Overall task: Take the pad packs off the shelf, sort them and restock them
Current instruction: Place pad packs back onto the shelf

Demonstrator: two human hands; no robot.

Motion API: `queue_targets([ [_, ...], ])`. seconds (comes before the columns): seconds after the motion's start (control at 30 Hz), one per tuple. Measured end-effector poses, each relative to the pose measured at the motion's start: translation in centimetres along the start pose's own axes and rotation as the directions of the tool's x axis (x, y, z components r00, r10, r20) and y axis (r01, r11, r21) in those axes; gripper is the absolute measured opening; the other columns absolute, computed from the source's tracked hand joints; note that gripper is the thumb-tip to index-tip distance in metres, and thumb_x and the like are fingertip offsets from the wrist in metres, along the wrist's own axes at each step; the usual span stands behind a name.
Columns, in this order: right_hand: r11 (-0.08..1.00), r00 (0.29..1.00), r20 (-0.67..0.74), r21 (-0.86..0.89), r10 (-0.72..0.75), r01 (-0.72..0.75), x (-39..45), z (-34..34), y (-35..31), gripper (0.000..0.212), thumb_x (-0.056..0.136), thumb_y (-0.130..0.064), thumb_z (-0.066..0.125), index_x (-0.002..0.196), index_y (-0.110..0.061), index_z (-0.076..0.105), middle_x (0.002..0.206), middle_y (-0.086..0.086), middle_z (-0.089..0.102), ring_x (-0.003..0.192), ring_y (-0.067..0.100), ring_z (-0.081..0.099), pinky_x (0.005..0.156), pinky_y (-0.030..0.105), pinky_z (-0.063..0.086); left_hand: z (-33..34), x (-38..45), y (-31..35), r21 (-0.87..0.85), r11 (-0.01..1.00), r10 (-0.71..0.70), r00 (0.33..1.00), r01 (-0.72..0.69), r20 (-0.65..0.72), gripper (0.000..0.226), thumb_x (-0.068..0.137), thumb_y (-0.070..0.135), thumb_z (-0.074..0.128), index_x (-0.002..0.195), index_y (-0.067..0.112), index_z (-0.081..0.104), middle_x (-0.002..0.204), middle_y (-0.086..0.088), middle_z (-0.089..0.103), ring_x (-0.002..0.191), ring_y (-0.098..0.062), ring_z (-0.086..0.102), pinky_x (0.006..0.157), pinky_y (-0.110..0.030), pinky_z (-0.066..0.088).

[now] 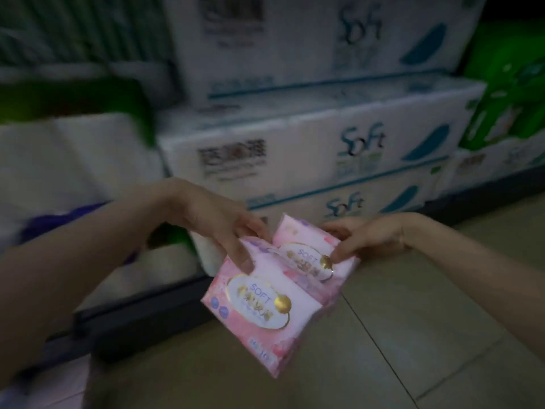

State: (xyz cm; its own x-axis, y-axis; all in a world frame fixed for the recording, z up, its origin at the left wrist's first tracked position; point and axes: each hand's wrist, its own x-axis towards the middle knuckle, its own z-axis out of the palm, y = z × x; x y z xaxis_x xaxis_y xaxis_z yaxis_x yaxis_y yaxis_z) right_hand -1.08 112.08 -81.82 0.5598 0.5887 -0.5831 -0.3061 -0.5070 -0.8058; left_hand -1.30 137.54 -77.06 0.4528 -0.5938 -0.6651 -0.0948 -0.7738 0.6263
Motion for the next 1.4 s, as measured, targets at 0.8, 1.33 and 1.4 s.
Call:
queue_targets([
  [0.8, 0.287, 0.788, 0.121, -0.89, -0.604, 0.356, -3.4, 36.2, -54.3, 0.047, 0.065, -0.051, 0.076, 0.107, -0.039, 0.058, 0.099, -0.023, 0.061, 0.086, -0.005, 0.059, 0.078, 0.018, 0.052, -1.9, -60.3, -13.5, -0.137, 0.905, 0.125, 0.559, -0.403, -0.82, 0.047, 0.062, 0.021, 0.08, 0.106, 0.015, 0.064, 0.109, -0.008, 0.068, 0.101, -0.026, 0.066, 0.078, -0.032, 0.054],
  [1.33, 0.289, 0.438, -0.021, -0.78, -0.899, 0.555, 11.6, 41.5, -67.0, 0.057, 0.08, -0.023, 0.072, 0.129, -0.016, 0.043, 0.122, 0.003, 0.052, 0.101, 0.014, 0.051, 0.076, 0.023, 0.044, -7.9, -69.2, -21.9, -0.083, 0.827, -0.192, -0.14, -0.557, -0.971, 0.08, 0.036, 0.045, 0.089, 0.105, 0.013, 0.065, 0.098, -0.012, 0.072, 0.08, -0.018, 0.072, 0.059, -0.024, 0.057],
  [1.4, 0.229, 0.483, 0.031, -0.852, -0.875, 0.471, 12.2, 40.7, -67.5, 0.058, 0.08, -0.021, 0.073, 0.131, -0.015, 0.045, 0.13, 0.004, 0.05, 0.114, 0.018, 0.05, 0.082, 0.023, 0.04, -8.2, -68.9, -22.3, -0.123, 0.855, -0.198, -0.096, -0.504, -0.976, 0.088, 0.029, 0.05, 0.09, 0.105, 0.013, 0.065, 0.096, -0.01, 0.073, 0.083, -0.019, 0.071, 0.06, -0.023, 0.056],
])
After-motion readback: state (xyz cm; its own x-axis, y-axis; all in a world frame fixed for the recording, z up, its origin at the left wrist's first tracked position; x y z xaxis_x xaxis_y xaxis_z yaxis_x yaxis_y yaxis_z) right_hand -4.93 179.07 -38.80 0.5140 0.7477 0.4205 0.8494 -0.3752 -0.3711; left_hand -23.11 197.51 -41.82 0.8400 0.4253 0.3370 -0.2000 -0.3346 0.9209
